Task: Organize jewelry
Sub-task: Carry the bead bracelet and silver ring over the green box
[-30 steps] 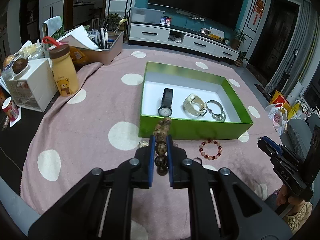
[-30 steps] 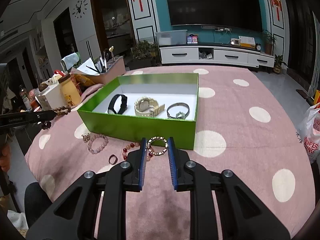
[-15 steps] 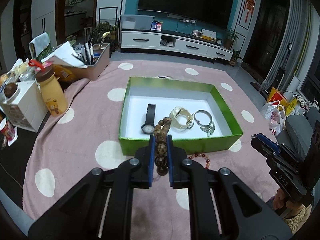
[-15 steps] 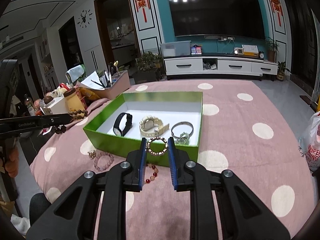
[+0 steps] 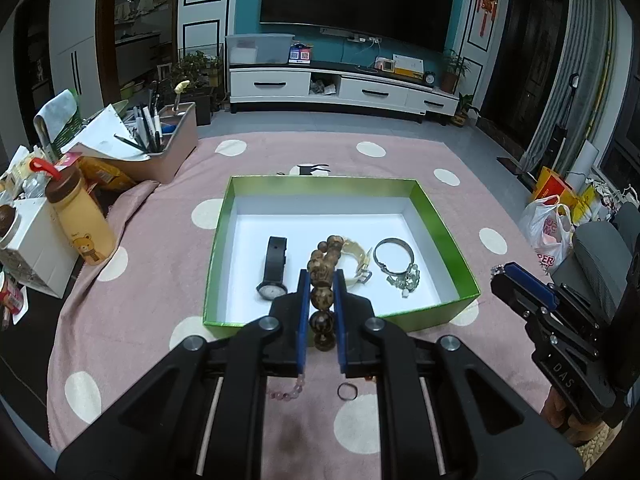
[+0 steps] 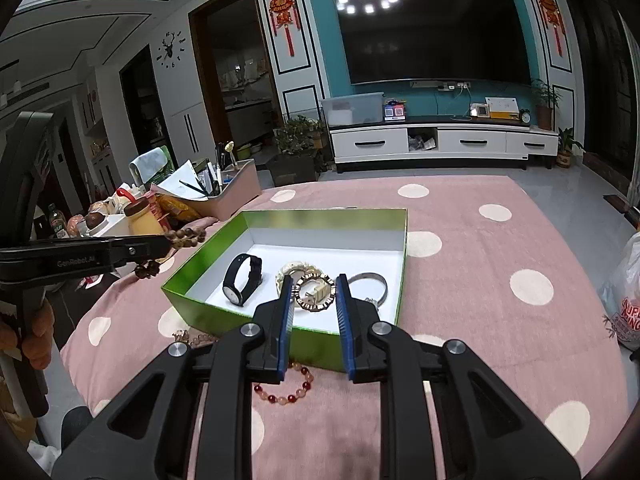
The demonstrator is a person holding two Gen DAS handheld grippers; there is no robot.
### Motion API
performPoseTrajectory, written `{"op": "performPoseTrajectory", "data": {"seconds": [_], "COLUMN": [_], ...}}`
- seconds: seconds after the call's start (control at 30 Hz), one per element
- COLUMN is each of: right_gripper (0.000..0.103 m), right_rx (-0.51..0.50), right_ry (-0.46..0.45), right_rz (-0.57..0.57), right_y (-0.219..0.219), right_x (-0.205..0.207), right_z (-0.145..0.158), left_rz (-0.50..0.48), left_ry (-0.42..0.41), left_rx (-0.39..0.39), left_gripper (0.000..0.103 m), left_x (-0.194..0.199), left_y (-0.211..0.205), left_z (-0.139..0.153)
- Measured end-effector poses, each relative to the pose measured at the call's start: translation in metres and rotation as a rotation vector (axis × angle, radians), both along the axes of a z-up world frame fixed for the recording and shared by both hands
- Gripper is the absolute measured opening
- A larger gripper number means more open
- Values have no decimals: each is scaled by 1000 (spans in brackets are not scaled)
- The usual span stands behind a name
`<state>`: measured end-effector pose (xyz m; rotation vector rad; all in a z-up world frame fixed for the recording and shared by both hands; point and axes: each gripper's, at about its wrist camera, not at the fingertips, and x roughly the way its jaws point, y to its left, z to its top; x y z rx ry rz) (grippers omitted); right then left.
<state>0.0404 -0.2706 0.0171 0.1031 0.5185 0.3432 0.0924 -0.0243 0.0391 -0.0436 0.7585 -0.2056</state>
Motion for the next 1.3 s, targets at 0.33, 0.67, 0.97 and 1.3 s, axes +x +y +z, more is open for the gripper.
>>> {"op": "performPoseTrajectory", "data": {"seconds": [0.33, 0.67, 0.97, 1.3], "right_gripper": [21, 21, 21, 20], "right_rx": [7, -2, -9, -20], "right_ry": [-7, 2, 17, 78], "right_rz": [-11, -12, -20, -29], "right_y": [-2, 0, 3, 6], "right_x": [22, 44, 63, 86], "right_z": [2, -1, -4, -17], "left_rz": [-6, -7, 0, 22], "left_ry": [10, 42, 75, 129], "left_rx": [10, 21, 22, 21], "left_gripper": [11, 11, 11, 11], "left_x": [27, 56, 79, 106], "left_y": [-10, -17, -18, -14], "left_z": [-3, -16, -29, -48]}}
